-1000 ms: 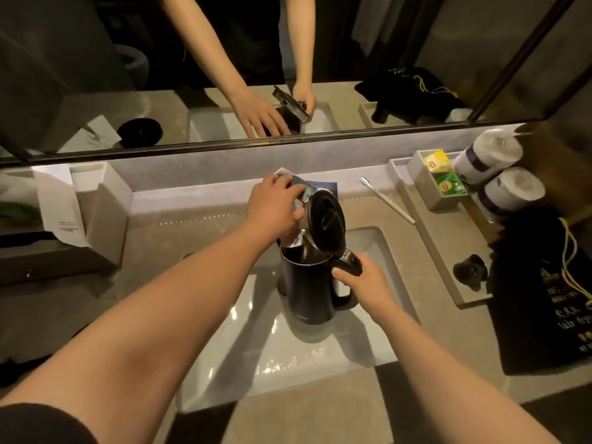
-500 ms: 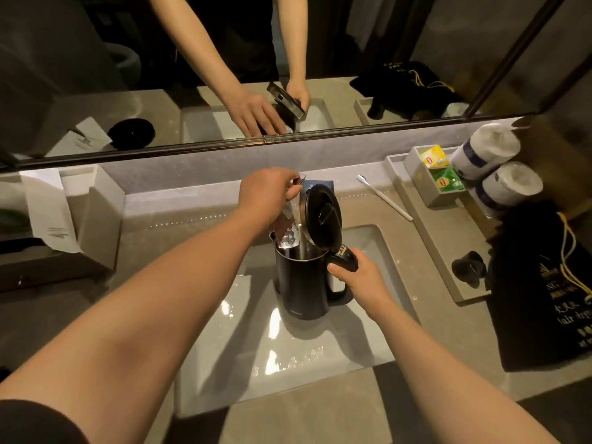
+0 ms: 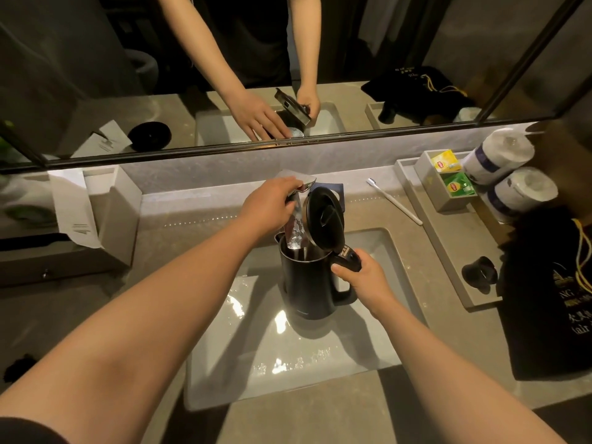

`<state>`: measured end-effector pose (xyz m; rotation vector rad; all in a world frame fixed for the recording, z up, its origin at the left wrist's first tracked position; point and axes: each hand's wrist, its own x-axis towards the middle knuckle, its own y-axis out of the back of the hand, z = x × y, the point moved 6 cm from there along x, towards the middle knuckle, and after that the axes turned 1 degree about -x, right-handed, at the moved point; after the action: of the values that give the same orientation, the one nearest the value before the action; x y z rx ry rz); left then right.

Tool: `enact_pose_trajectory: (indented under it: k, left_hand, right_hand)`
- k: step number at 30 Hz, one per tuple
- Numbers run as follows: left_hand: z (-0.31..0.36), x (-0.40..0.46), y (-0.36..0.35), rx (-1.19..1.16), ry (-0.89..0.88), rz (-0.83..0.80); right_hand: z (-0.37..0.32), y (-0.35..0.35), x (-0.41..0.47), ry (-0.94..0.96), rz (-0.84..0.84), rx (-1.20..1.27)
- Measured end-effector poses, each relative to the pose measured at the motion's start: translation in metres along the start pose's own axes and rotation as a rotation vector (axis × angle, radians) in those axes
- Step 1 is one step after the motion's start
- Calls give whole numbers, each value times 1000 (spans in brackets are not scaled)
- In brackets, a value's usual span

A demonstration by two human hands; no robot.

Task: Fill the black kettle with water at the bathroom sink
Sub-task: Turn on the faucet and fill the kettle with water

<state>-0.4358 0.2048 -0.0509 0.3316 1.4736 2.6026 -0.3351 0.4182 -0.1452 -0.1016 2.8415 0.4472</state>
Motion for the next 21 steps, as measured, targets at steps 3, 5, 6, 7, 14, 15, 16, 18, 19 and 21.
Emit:
enact_pose_trajectory:
  k: [3, 5, 6, 7, 14, 15, 16, 18, 19, 21]
  left_hand:
    - [-2, -1, -1, 10, -12, 7]
    - [-3, -3, -1, 3, -15, 8]
    - [-3, -4, -2, -1, -17, 10]
    - [-3, -5, -2, -4, -16, 12]
    - [-4, -11, -3, -7, -28, 1]
    - [-4, -12, -4, -1, -21, -11]
    - [-5, -12, -5, 7, -8, -27]
    - [-8, -12, -7, 21, 26, -57]
    - [-8, -12, -7, 24, 36, -63]
    - [-8, -13, -7, 26, 37, -71]
  right_hand:
    - [0, 0, 0, 4, 0, -14]
    - [2, 0, 0, 3, -1, -23]
    - [3, 0, -1, 3, -1, -25]
    - [4, 0, -1, 2, -1, -25]
    - [9, 0, -3, 12, 7, -8]
    - [9, 0, -3, 14, 9, -6]
    - [10, 0, -4, 14, 11, -2]
    - [12, 0, -3, 9, 15, 14]
    - [12, 0, -3, 6, 18, 21]
    - [11, -1, -3, 5, 19, 26]
